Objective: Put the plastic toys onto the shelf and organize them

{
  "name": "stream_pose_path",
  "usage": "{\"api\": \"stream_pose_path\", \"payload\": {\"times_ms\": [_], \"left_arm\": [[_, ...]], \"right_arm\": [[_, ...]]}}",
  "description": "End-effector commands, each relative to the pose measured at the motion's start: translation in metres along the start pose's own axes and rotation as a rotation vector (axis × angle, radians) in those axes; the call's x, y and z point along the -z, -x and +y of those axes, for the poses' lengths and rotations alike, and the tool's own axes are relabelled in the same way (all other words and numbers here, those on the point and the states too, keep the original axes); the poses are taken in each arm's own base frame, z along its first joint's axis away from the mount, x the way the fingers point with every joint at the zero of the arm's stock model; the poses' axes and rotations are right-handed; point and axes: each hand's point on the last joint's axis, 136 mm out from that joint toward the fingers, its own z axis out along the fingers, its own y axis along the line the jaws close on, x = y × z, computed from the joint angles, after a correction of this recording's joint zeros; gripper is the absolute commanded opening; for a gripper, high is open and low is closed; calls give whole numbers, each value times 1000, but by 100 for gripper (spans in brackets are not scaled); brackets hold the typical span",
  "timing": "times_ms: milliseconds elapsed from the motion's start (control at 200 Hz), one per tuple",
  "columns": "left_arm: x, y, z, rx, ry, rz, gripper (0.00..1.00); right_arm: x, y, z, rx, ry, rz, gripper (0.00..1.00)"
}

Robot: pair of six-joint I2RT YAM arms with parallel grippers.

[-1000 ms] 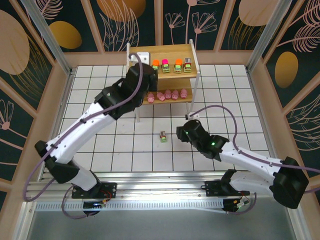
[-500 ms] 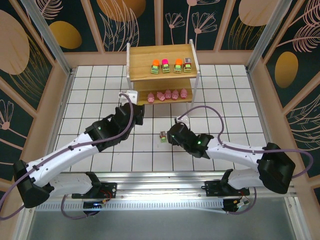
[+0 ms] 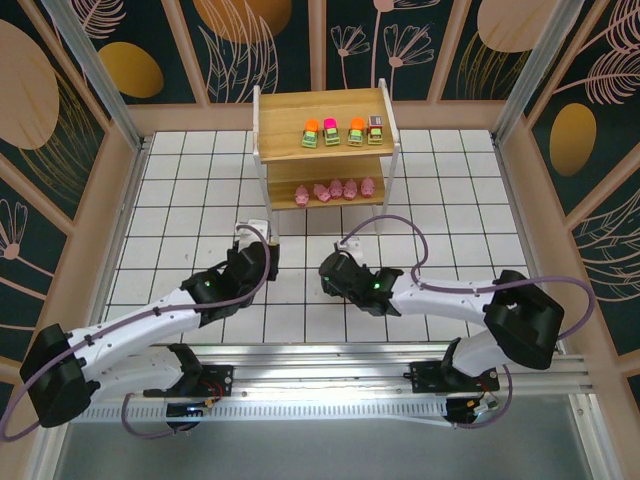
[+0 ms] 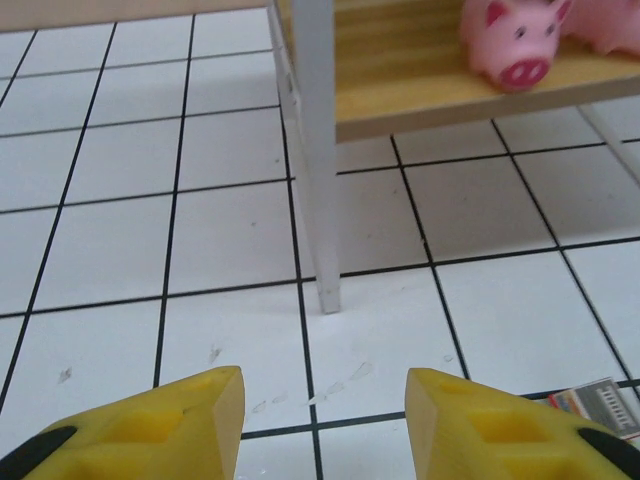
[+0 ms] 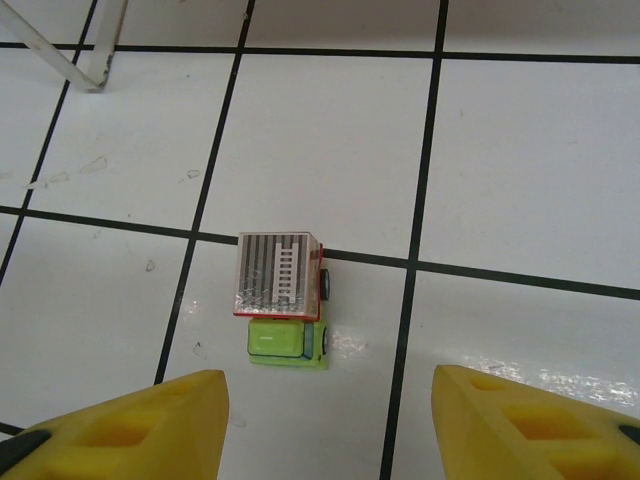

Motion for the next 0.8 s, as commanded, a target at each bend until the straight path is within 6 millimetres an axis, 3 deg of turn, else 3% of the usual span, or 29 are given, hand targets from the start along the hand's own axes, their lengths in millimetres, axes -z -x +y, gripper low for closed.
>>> {"api": "stream_pose_path", "payload": {"times_ms": [0, 165, 506, 796], "left_arm": [[-10, -9, 5, 67, -8, -11, 47], [-20, -34, 13, 75, -13, 20, 47], [-29, -62, -13, 11, -174, 55, 48], [-30, -65, -25, -13, -240, 56, 49]], "right_arm": [[0, 11, 14, -35, 16, -27, 57], [-6, 11, 20, -27, 12, -17, 57], [-23, 6, 26, 11, -23, 8, 57], [-37, 11, 23, 42, -54, 15, 57]]}}
